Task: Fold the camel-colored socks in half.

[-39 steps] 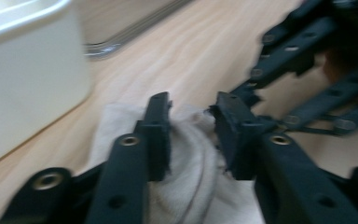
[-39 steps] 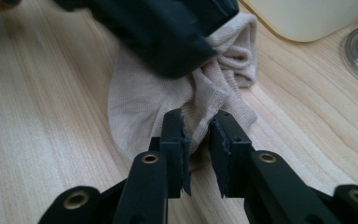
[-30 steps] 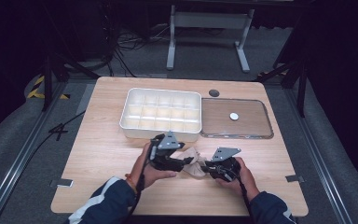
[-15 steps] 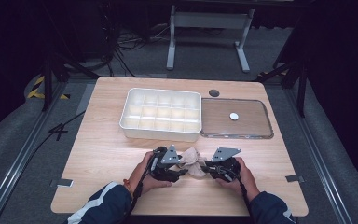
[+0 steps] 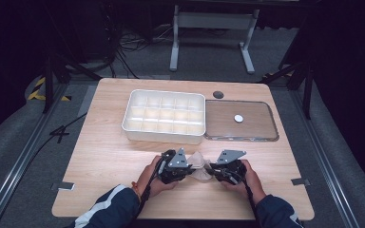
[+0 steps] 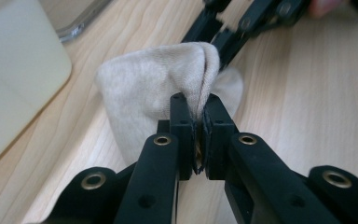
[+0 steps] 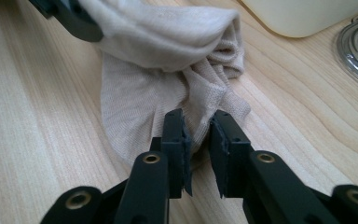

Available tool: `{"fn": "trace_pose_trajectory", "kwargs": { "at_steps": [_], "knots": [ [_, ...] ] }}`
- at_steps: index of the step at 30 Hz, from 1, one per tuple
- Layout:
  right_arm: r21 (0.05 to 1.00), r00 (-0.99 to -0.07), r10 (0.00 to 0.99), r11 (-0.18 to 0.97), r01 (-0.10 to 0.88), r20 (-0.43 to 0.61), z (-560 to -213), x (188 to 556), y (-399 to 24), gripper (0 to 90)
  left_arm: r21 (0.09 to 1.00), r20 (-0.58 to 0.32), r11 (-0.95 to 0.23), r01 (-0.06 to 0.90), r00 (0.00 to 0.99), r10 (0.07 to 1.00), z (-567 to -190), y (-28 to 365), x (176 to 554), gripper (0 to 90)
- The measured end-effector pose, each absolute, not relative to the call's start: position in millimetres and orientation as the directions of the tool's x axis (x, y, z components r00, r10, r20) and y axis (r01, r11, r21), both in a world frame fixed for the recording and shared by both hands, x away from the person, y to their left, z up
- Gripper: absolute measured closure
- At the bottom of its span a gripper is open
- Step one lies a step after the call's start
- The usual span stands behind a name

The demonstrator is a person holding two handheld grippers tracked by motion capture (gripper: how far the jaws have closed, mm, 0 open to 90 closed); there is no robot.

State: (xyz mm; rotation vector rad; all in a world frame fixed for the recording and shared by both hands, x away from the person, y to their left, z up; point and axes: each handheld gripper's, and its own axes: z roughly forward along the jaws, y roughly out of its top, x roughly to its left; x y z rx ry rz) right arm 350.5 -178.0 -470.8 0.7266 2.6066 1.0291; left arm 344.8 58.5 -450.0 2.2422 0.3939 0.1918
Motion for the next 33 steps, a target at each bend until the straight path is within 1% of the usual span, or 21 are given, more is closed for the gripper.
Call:
{"fn": "trace_pose_trajectory", "kwargs": {
  "at_steps": [3,5,7,9,11,13,14,15,16,17,19,20,22,24,25,26,27,29,30,33],
  "knots": [
    [0.691,-0.845,0.533,0.628,0.359,-0.046,-470.5,350.9,-177.7,76.8,0.772,0.029,-0.601,0.206,0.933,0.358,-445.3,49.5,343.6,84.8],
    [0.692,-0.843,0.536,0.625,0.361,-0.045,-470.7,351.2,-178.2,75.5,0.738,0.043,-0.644,0.203,0.938,0.345,-449.3,44.2,344.5,84.7],
    [0.693,-0.837,0.546,0.622,0.365,-0.048,-470.4,351.6,-179.4,71.8,0.719,0.051,-0.667,0.198,0.941,0.335,-456.3,39.7,345.1,84.2],
    [0.696,-0.832,0.554,0.613,0.374,-0.041,-469.8,352.8,-181.6,70.8,0.706,0.044,-0.676,0.212,0.939,0.341,-462.1,35.0,345.0,83.6],
    [0.699,-0.823,0.567,0.601,0.388,-0.031,-468.5,354.2,-185.3,71.8,0.706,0.033,-0.672,0.223,0.937,0.346,-465.1,31.4,345.1,81.1],
    [0.700,-0.816,0.578,0.592,0.400,-0.023,-467.8,355.7,-188.7,74.8,0.706,0.017,-0.669,0.234,0.938,0.346,-469.4,28.1,344.7,78.0],
    [0.697,-0.813,0.581,0.591,0.406,-0.019,-468.0,356.1,-189.5,75.3,0.711,0.010,-0.663,0.235,0.939,0.344,-470.6,27.1,344.2,76.2],
    [0.691,-0.811,0.585,0.593,0.414,-0.016,-468.7,356.7,-189.9,77.2,0.721,-0.006,-0.651,0.240,0.940,0.340,-470.7,26.5,344.3,70.5],
    [0.690,-0.811,0.585,0.594,0.414,-0.016,-469.8,357.4,-190.0,78.1,0.723,-0.003,-0.646,0.245,0.936,0.352,-468.3,27.4,343.9,64.0],
    [0.690,-0.810,0.587,0.591,0.418,-0.011,-470.0,357.5,-190.2,78.3,0.726,0.007,-0.646,0.236,0.937,0.350,-465.0,29.5,344.4,60.0],
    [0.690,-0.810,0.586,0.596,0.410,-0.024,-469.5,357.3,-190.2,76.9,0.760,-0.015,-0.600,0.250,0.930,0.368,-456.5,37.7,344.0,52.0],
    [0.689,-0.808,0.589,0.594,0.415,-0.022,-469.4,357.0,-190.6,76.5,0.784,-0.022,-0.570,0.248,0.928,0.373,-449.7,45.6,344.9,49.5],
    [0.697,-0.807,0.590,0.587,0.413,-0.018,-468.7,356.6,-192.2,75.7,0.803,-0.030,-0.537,0.258,0.918,0.395,-438.9,62.3,347.8,48.9],
    [0.713,-0.803,0.596,0.574,0.404,-0.025,-464.5,356.1,-195.2,74.7,0.806,-0.028,-0.531,0.260,0.914,0.406,-437.2,67.1,349.3,56.0],
    [0.713,-0.803,0.596,0.574,0.404,-0.025,-464.5,356.1,-195.2,74.7,0.815,-0.042,-0.513,0.269,0.911,0.410,-437.4,73.2,352.9,56.0],
    [0.724,-0.798,0.602,0.560,0.402,-0.022,-460.9,356.1,-197.3,74.3,0.813,-0.047,-0.512,0.276,0.908,0.416,-439.0,76.4,356.2,59.2],
    [0.739,-0.797,0.604,0.544,0.397,-0.017,-457.2,356.4,-199.5,74.4,0.805,-0.051,-0.517,0.289,0.903,0.427,-442.5,77.2,359.3,61.3],
    [0.776,-0.784,0.620,0.498,0.387,-0.007,-447.3,354.6,-203.7,75.3,0.788,-0.054,-0.543,0.290,0.912,0.408,-451.5,73.2,361.9,64.2],
    [0.793,-0.783,0.622,0.482,0.372,-0.010,-443.5,353.1,-204.3,76.4,0.775,-0.040,-0.566,0.281,0.916,0.400,-455.5,70.0,362.3,65.8],
    [0.828,-0.792,0.610,0.449,0.335,-0.011,-435.3,348.2,-200.4,79.3,0.751,-0.028,-0.601,0.275,0.922,0.387,-464.7,60.2,360.9,66.0]
  ]
}}
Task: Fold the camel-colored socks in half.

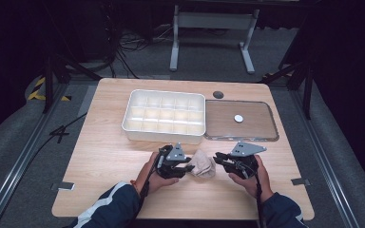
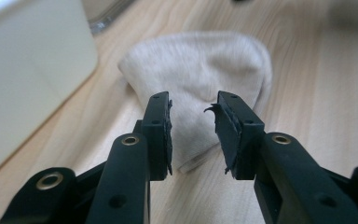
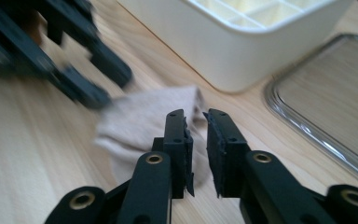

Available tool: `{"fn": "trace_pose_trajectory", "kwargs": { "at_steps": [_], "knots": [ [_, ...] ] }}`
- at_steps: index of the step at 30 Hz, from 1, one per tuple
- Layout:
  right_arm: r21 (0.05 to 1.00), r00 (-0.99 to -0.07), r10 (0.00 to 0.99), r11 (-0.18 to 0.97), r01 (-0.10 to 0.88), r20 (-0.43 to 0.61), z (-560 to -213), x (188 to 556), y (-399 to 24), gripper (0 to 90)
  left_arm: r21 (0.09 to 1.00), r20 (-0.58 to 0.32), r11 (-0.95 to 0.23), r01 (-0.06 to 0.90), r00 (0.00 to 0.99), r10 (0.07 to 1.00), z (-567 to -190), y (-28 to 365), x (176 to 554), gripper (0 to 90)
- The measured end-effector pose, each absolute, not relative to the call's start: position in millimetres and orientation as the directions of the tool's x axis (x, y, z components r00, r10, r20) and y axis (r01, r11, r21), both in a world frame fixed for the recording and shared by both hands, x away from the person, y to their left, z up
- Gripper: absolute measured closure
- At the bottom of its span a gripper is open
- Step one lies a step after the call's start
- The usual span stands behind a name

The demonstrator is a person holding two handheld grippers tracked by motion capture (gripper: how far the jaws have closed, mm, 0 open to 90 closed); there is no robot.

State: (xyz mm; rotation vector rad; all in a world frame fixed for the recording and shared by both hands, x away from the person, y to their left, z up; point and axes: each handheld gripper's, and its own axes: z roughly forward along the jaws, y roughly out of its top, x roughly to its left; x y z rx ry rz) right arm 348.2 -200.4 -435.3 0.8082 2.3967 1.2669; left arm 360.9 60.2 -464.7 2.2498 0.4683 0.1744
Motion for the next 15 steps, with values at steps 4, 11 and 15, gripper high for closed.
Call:
{"fn": "trace_pose_trajectory", "kwargs": {
  "at_steps": [4,11,15],
  "knots": [
    [0.841,-0.823,0.567,0.456,0.293,-0.021,-432.5,342.6,-184.0,82.4,0.735,-0.010,-0.625,0.263,0.926,0.378,-470.6,52.7,358.2,66.2],
    [0.748,-0.849,0.525,0.586,0.311,-0.058,-449.5,341.4,-169.7,83.0,0.737,-0.036,-0.608,0.294,0.916,0.400,-476.9,54.0,358.1,65.9],
    [0.702,-0.845,0.531,0.624,0.342,-0.060,-461.2,342.4,-179.2,82.5,0.738,-0.031,-0.607,0.294,0.914,0.405,-477.4,53.0,356.1,64.7]
  ]
}}
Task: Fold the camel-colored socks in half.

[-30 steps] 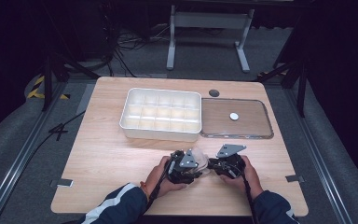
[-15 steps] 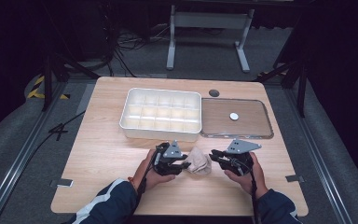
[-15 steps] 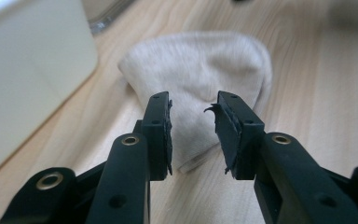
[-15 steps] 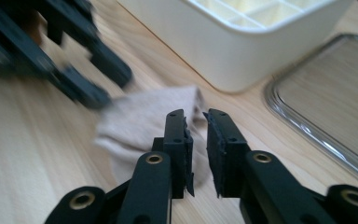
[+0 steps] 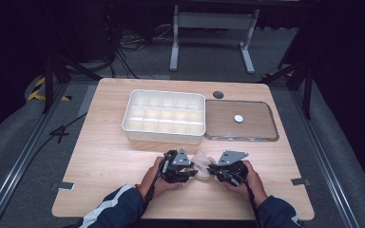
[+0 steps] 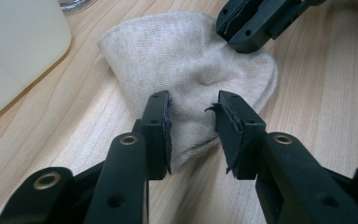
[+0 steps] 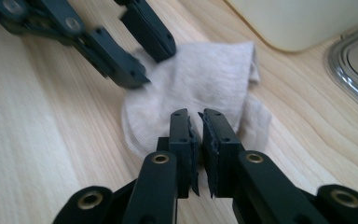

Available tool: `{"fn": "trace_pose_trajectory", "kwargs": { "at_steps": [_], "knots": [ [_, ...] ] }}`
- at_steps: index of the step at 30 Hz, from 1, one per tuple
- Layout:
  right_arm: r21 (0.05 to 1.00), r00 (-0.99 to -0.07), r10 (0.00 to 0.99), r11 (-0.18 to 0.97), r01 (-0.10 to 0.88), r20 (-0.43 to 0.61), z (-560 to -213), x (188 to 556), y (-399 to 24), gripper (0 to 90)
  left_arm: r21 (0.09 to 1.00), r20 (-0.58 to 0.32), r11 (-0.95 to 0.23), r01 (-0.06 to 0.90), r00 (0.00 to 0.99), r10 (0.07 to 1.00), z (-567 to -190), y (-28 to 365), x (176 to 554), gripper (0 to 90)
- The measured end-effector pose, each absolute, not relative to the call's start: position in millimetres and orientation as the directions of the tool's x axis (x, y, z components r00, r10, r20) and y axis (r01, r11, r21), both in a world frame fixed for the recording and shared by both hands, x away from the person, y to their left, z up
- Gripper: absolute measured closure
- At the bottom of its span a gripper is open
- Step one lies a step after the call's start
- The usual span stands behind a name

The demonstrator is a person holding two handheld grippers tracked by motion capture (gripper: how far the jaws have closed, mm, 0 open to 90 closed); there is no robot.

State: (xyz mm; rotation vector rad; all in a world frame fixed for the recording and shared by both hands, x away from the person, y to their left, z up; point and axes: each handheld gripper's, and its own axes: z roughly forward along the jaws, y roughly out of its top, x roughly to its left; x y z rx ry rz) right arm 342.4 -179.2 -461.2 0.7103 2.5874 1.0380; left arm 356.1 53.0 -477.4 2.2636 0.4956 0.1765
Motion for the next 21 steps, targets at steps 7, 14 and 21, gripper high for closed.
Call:
{"fn": "trace_pose_trajectory", "kwargs": {
  "at_steps": [7,14,21],
  "knots": [
    [0.701,-0.844,0.532,0.626,0.341,-0.064,-465.0,346.0,-180.5,82.4,0.746,-0.055,-0.584,0.321,0.903,0.426,-474.8,55.5,354.6,48.4],
    [0.704,-0.850,0.526,0.615,0.355,-0.031,-466.8,350.7,-181.3,83.5,0.763,-0.187,-0.471,0.444,0.848,0.497,-471.8,73.8,367.9,38.8],
    [0.690,-0.855,0.516,0.638,0.342,-0.055,-465.3,350.6,-179.6,83.5,0.718,-0.145,-0.545,0.433,0.859,0.491,-481.3,59.1,372.5,38.4]
  ]
}}
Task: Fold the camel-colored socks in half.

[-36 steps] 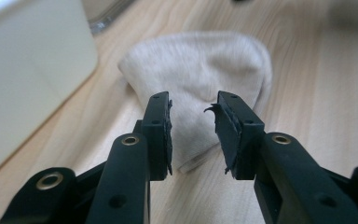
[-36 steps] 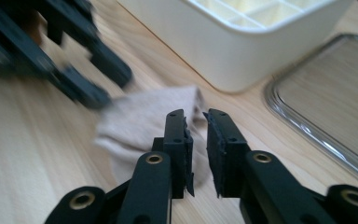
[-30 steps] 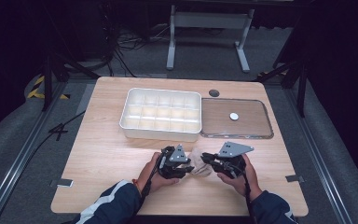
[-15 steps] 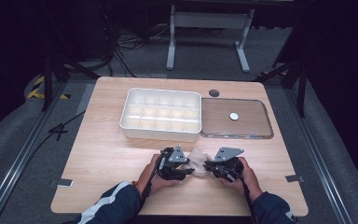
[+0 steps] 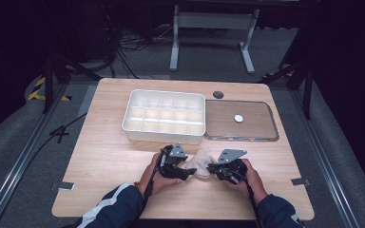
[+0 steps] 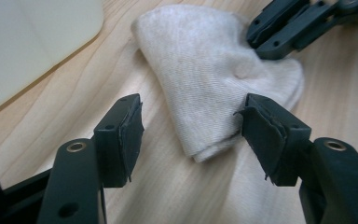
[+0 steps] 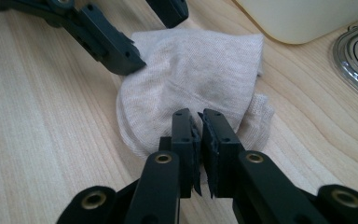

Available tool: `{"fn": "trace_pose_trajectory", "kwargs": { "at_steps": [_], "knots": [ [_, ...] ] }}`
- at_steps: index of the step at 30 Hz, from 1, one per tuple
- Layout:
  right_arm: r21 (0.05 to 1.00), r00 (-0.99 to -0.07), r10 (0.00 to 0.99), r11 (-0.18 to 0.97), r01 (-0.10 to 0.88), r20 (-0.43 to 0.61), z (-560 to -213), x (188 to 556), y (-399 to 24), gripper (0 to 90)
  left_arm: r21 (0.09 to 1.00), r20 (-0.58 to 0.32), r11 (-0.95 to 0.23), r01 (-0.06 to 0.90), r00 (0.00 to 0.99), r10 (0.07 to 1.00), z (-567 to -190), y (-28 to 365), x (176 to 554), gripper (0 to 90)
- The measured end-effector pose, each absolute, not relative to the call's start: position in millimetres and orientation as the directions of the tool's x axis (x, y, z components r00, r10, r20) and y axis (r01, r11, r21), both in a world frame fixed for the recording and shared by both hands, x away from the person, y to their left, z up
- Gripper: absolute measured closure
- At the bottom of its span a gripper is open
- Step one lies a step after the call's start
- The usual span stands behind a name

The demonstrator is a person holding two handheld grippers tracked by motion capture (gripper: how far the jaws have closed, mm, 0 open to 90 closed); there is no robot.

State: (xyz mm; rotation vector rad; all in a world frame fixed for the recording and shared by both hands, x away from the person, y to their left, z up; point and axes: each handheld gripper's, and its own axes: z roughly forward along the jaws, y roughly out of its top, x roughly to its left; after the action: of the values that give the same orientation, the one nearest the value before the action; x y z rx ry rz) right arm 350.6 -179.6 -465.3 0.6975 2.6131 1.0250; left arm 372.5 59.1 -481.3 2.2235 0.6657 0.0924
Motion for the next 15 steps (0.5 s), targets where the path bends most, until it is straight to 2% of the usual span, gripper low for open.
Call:
{"fn": "trace_pose_trajectory", "kwargs": {
  "at_steps": [2,5,6,8,10,11,15],
  "knots": [
    [0.695,-0.852,0.522,0.627,0.353,-0.039,-466.0,350.6,-181.0,83.5,0.715,-0.147,-0.539,0.445,0.849,0.507,-480.5,60.6,372.3,38.3],
    [0.702,-0.839,0.544,0.603,0.378,-0.016,-467.0,349.5,-180.2,84.1,0.721,-0.170,-0.514,0.464,0.838,0.519,-481.5,62.7,371.5,42.7],
    [0.693,-0.842,0.538,0.618,0.371,-0.028,-465.8,350.1,-179.2,84.1,0.719,-0.134,-0.540,0.438,0.850,0.510,-481.0,61.4,371.7,45.0],
    [0.686,-0.846,0.532,0.629,0.365,-0.039,-464.9,350.2,-178.2,84.1,0.718,-0.118,-0.555,0.421,0.859,0.498,-480.8,60.9,371.0,52.2],
    [0.686,-0.845,0.533,0.631,0.363,-0.043,-464.9,352.0,-177.9,83.9,0.718,-0.096,-0.568,0.403,0.865,0.492,-480.6,58.3,369.5,54.5],
    [0.683,-0.841,0.540,0.630,0.369,-0.044,-463.7,352.4,-179.0,83.8,0.713,-0.081,-0.586,0.385,0.875,0.477,-480.1,58.0,369.3,62.4],
    [0.680,-0.829,0.554,0.637,0.363,-0.077,-460.1,351.4,-180.3,83.0,0.719,-0.113,-0.566,0.402,0.872,0.476,-481.0,58.2,370.3,72.7]
  ]
}}
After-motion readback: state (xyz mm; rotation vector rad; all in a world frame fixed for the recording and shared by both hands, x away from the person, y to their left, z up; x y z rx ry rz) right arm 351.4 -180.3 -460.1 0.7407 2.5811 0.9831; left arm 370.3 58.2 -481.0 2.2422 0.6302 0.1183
